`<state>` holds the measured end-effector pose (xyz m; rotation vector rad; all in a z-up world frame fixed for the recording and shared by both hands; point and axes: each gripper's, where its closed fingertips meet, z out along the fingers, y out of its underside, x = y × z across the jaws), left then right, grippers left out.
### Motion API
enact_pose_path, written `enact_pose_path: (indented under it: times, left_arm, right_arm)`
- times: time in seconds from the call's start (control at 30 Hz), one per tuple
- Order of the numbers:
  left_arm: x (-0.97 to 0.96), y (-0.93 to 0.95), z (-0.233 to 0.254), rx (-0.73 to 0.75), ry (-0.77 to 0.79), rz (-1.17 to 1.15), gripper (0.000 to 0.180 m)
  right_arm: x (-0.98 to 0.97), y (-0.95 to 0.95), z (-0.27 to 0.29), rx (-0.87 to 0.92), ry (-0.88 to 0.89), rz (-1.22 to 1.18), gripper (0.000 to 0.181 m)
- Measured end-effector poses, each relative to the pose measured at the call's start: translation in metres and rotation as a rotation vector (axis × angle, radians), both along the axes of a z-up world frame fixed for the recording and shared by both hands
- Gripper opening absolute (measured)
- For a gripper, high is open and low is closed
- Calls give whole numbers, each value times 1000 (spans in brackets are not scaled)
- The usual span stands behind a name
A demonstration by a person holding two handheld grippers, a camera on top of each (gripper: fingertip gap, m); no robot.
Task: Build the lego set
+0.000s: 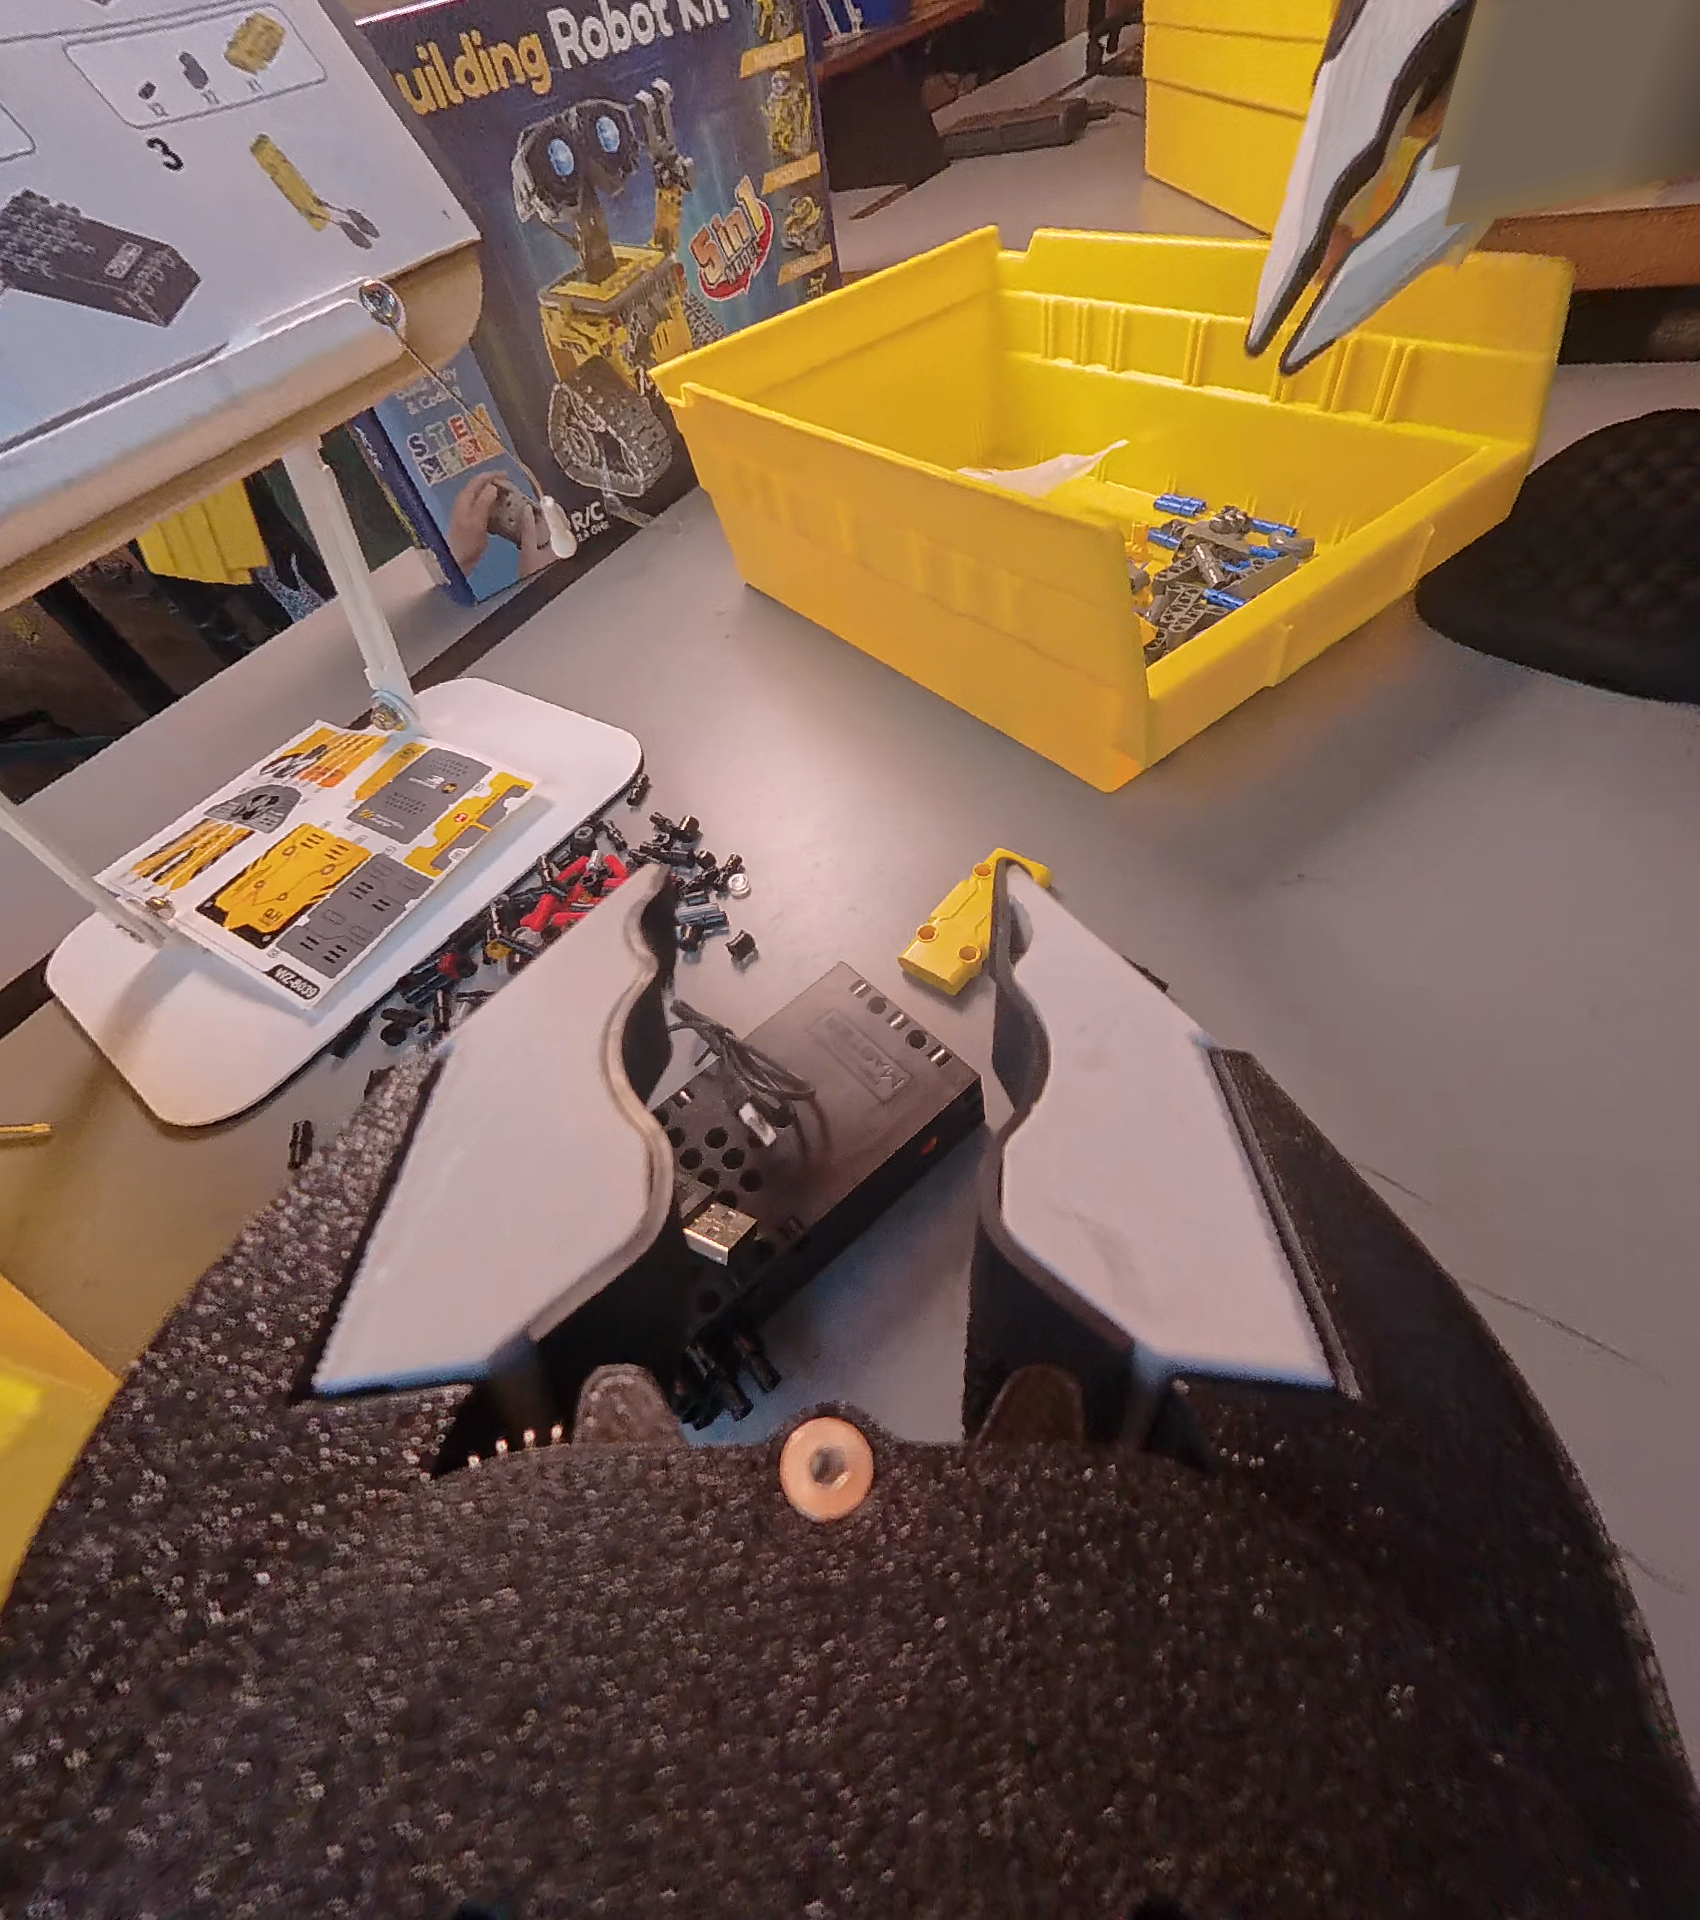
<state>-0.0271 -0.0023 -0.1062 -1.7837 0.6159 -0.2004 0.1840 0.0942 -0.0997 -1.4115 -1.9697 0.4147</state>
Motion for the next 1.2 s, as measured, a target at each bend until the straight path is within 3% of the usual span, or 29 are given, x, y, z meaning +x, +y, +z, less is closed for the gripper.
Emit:
enact_pose_path:
  times: [0.1,0.3,0.43,0.53,0.6,0.63,0.93,1.2]
  left_arm:
    - [-1,2,-6,-1,-33,10,60]
    - [0,5,-7,-11,-66,28,60]
    - [0,15,-11,-15,-74,42,59]
    - [4,22,-12,-15,-80,44,59]
    - [6,25,-13,-12,-75,44,59]
    - [7,26,-13,-12,-72,44,59]
    - [0,29,-15,-17,-76,64,58]
    - [-1,29,-17,-16,-81,61,58]
  right_arm:
    - [-14,9,-21,-19,-146,89,6]
    - [-34,38,-68,-22,-362,178,28]
    - [-45,26,-77,-105,-389,263,37]
    - [-40,28,-93,-86,-468,311,32]
    - [-37,34,-92,-91,-486,313,9]
    - [-34,43,-92,-62,-499,310,9]
    - [-17,104,-74,-35,-500,157,12]
    - [-62,74,-70,-88,-358,256,14]
